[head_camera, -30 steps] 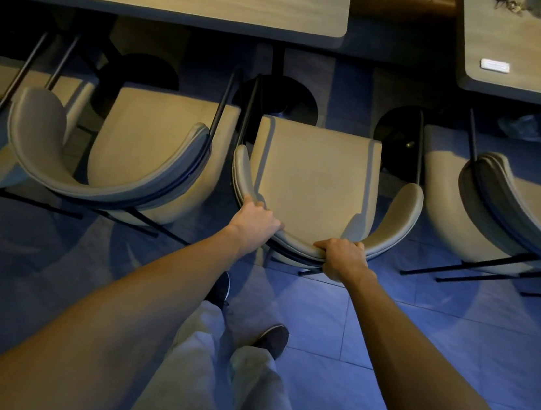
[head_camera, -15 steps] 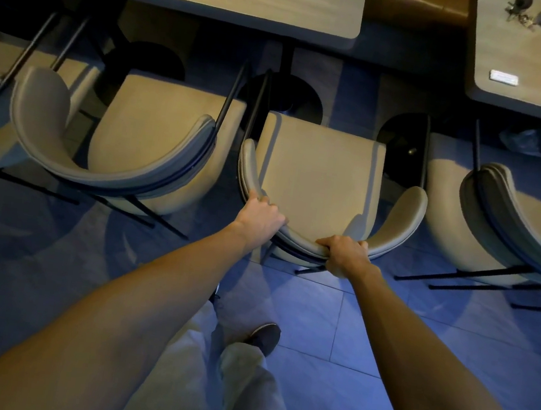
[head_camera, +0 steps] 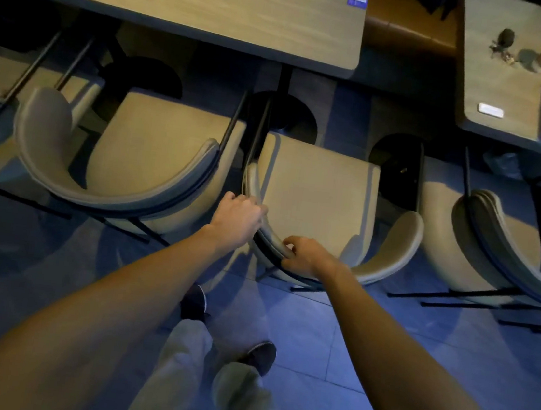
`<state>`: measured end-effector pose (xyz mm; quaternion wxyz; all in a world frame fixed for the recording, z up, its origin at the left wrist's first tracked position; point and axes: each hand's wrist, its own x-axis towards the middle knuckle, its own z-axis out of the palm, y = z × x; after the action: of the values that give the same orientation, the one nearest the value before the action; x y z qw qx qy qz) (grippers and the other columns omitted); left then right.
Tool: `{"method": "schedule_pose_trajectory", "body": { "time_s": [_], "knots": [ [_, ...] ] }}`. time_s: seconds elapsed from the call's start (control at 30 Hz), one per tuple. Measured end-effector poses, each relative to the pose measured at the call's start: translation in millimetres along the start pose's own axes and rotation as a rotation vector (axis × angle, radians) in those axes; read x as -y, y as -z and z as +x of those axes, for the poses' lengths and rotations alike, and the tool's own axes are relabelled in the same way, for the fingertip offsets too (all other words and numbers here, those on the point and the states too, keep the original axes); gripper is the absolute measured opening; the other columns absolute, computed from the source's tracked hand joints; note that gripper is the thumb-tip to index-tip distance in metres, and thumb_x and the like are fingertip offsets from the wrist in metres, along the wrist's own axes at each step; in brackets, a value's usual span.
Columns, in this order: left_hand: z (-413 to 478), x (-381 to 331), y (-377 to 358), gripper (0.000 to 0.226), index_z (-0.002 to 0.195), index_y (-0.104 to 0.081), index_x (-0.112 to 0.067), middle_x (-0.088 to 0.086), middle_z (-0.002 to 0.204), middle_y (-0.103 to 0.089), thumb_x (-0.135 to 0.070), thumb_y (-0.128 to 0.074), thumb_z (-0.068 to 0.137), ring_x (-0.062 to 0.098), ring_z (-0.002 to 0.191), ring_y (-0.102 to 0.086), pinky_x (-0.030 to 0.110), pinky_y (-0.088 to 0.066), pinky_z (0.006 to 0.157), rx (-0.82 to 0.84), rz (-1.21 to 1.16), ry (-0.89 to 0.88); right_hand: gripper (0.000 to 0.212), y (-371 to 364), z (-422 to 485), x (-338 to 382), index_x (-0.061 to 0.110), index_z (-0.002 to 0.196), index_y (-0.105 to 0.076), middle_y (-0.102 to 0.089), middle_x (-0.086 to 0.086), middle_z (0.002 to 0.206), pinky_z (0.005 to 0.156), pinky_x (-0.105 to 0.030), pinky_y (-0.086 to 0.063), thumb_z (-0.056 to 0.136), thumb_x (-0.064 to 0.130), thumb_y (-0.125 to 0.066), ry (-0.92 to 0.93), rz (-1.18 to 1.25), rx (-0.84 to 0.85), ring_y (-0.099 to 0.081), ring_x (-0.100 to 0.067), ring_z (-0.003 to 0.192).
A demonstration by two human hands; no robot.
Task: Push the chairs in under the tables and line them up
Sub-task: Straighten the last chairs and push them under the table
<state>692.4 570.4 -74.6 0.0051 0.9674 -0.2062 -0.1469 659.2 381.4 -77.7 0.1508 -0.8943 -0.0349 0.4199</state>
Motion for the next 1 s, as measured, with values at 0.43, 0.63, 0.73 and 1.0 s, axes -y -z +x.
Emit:
{"method": "schedule_pose_trajectory", "body": {
  "time_s": [0.43, 0.63, 0.73, 1.0],
  "knots": [
    [1, 144, -10, 0.059, 0.142, -0.039, -0.024, 0.011, 0.113, -0.054, -0.016, -0.064, 0.089, 0.033, 0.098, -0.061, 0.045, -0.053, 0.079, 0.001, -0.165, 0.342, 0.062, 29, 95, 130, 0.002, 0.152, -0.024, -0.060, -0.021, 0.132, 0.098, -0.045, -0.051, 0.097, 0.014, -0.051, -0.228, 0.135, -0.285, -0.061, -0.037, 0.119],
    [17, 163, -20, 0.072, 0.155, -0.019, -0.019, 0.017, 0.110, -0.067, -0.006, -0.056, 0.094, 0.035, 0.096, -0.067, 0.044, -0.053, 0.078, 0.150, -0.305, 0.409, 0.081, 31, 123, 138, 0.010, 0.160, 0.000, -0.063, -0.022, 0.127, 0.097, -0.049, -0.053, 0.098, 0.005, -0.051, -0.300, 0.187, -0.297, -0.064, -0.035, 0.113],
    [14, 168, -27, 0.089, 0.160, -0.002, -0.019, 0.017, 0.109, -0.067, -0.003, -0.058, 0.093, 0.033, 0.095, -0.067, 0.043, -0.053, 0.080, 0.188, -0.272, 0.397, 0.077, 16, 130, 143, 0.025, 0.159, 0.001, -0.057, -0.020, 0.132, 0.097, -0.058, -0.050, 0.100, 0.011, -0.046, -0.356, 0.331, -0.366, -0.060, -0.036, 0.117],
    [11, 168, -25, 0.095, 0.160, -0.001, -0.020, 0.018, 0.115, -0.064, -0.004, -0.063, 0.090, 0.034, 0.102, -0.064, 0.042, -0.052, 0.085, 0.205, -0.243, 0.371, 0.077, 18, 134, 151, 0.029, 0.157, -0.001, -0.043, -0.021, 0.145, 0.104, -0.063, -0.041, 0.098, 0.013, -0.048, -0.442, 0.414, -0.341, -0.049, -0.040, 0.127]
  ]
}}
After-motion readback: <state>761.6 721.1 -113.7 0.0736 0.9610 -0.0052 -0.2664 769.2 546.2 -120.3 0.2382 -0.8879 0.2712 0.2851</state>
